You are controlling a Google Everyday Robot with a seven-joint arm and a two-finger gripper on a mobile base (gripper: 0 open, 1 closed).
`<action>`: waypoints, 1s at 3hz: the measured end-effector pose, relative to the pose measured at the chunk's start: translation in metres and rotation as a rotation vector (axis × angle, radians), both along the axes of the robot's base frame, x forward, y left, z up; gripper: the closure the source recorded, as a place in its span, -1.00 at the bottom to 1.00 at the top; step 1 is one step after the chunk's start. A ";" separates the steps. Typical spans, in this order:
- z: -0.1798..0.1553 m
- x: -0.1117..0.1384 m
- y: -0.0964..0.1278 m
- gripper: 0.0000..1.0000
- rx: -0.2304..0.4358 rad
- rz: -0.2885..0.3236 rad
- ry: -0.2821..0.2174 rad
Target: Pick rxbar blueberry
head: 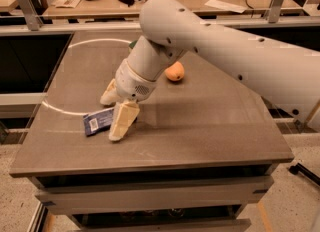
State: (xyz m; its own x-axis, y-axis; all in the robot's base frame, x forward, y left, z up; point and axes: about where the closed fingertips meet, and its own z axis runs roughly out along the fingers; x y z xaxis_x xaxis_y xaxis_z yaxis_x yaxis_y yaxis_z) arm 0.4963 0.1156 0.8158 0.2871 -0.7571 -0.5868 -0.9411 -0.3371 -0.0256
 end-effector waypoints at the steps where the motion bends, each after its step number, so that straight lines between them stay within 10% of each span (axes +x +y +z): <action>1: 0.004 -0.001 0.000 0.27 -0.004 0.001 0.003; 3: 0.008 -0.001 0.000 1.00 -0.004 0.001 0.003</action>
Offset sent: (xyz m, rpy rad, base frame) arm -0.0094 -0.0124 -0.0049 -0.0438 0.0335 -0.0080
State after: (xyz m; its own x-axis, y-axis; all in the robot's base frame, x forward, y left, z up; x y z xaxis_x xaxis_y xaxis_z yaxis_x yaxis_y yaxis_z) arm 0.4954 0.1152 0.8238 0.2860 -0.7594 -0.5844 -0.9410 -0.3378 -0.0216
